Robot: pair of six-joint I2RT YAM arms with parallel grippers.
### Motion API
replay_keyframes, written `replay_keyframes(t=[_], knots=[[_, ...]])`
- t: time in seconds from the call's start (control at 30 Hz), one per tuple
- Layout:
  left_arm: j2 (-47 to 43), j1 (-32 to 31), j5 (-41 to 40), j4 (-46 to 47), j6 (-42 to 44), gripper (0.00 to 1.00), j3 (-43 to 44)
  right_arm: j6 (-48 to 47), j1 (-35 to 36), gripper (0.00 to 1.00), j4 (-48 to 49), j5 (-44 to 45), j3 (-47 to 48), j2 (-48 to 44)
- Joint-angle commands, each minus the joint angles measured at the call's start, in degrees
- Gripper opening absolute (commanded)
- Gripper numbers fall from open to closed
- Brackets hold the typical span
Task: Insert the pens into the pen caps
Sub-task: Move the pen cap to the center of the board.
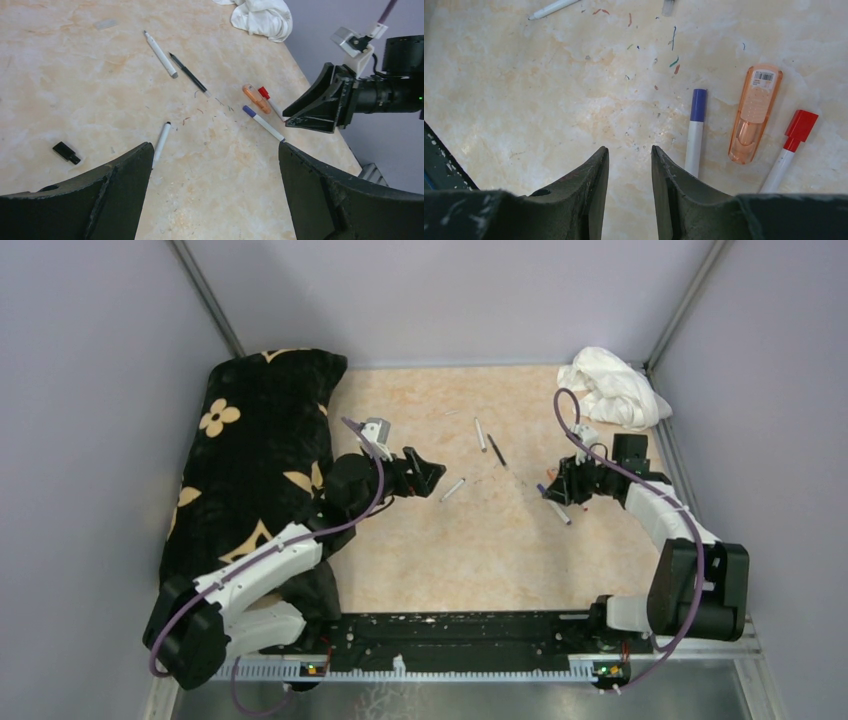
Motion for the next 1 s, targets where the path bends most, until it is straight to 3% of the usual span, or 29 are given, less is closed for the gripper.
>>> replay_keyframes(t=[0.0,0.37,0.6,0.97], knots=[[2.2,1.7,1.8,-2.5,2.6,0.98,3.0,-0.8,-0.8,0.36,-0.2,-3.5,2.2,-2.7],[14.0,9.7,12.3,-9.6,5.5,0.98,14.3,-4.0,-0.9,0.36,-2.5,-5.8,4.0,-2.1],[29.3,14.1,16.9,-21.4,16.6,0.99,30.5,-4.6,-1.9,0.36,-2.2,-7.0,4.2,-2.4],[52.7,14.4,11.1,-36.9,34.0,0.95,57.8,-6.4,-3.4,0.36,-3.4,-9.0,6.2,-1.0]])
